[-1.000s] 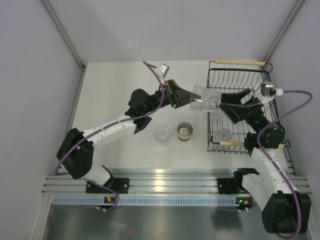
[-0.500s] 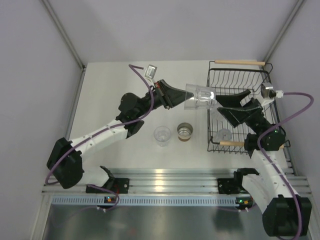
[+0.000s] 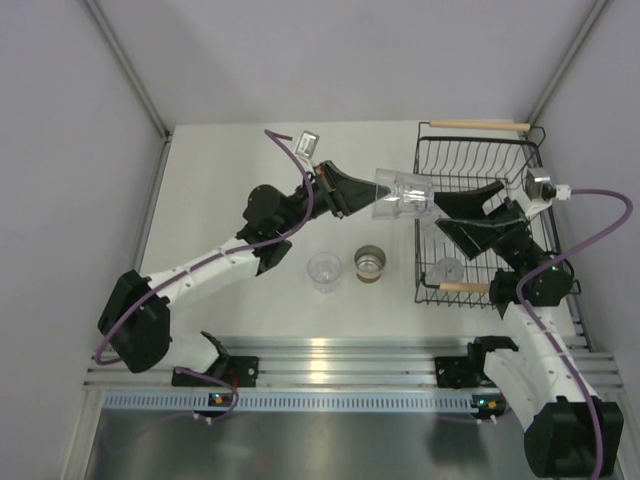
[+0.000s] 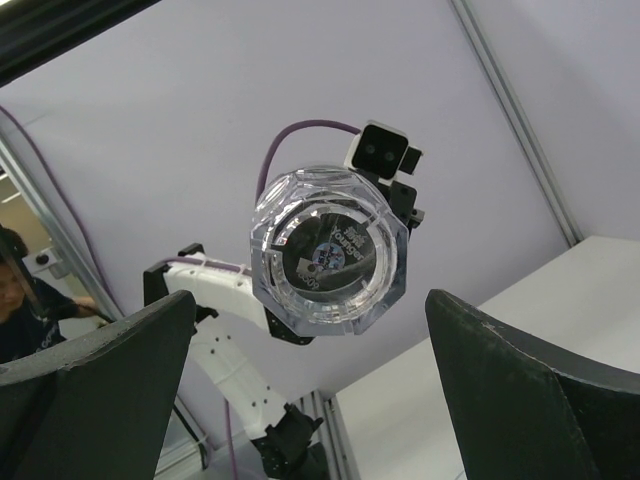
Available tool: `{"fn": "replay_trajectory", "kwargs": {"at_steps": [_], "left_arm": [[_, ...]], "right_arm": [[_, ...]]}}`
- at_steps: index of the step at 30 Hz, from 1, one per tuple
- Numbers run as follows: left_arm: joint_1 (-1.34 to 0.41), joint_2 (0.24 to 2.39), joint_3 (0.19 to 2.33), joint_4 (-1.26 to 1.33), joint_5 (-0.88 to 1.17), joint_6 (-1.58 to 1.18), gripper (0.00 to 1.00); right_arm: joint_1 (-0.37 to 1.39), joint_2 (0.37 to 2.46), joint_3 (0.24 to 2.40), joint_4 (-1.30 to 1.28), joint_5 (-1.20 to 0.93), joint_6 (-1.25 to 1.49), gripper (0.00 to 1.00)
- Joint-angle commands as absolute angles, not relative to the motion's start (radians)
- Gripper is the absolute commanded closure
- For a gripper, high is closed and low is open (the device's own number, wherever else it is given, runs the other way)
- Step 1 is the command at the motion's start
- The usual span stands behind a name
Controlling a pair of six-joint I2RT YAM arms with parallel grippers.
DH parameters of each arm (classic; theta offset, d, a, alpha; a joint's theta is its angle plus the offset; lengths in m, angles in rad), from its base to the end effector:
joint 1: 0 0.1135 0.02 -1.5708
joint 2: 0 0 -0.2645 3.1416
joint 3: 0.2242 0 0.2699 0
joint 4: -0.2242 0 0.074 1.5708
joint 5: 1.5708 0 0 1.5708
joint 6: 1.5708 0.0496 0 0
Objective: Load the cups into the dish rack
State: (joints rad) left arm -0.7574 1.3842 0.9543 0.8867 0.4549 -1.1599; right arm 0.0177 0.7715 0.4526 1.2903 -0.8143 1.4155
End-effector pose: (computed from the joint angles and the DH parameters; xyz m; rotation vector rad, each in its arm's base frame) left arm 0.2332 -0.2505 0.3706 0.2163 1.3878 -1.9053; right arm 0.1594 0.0389 0.3616 -0.2688 1.0520 1.5500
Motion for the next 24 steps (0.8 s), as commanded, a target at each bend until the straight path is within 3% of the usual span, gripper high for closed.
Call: {"fn": "replay_trajectory", "kwargs": {"at_steps": [1, 24], "left_arm": [[-0.770, 1.394, 0.980, 0.950, 0.449, -1.169, 1.00], [-0.850, 1.448, 1.040, 0.950, 0.445, -1.143, 1.00]], "right_arm": [[0.029, 0.761, 0.476, 1.387, -0.821, 1.402, 0.01], [0.031, 0.805, 0.451, 1.388, -0.821, 1.373, 0.01]]}}
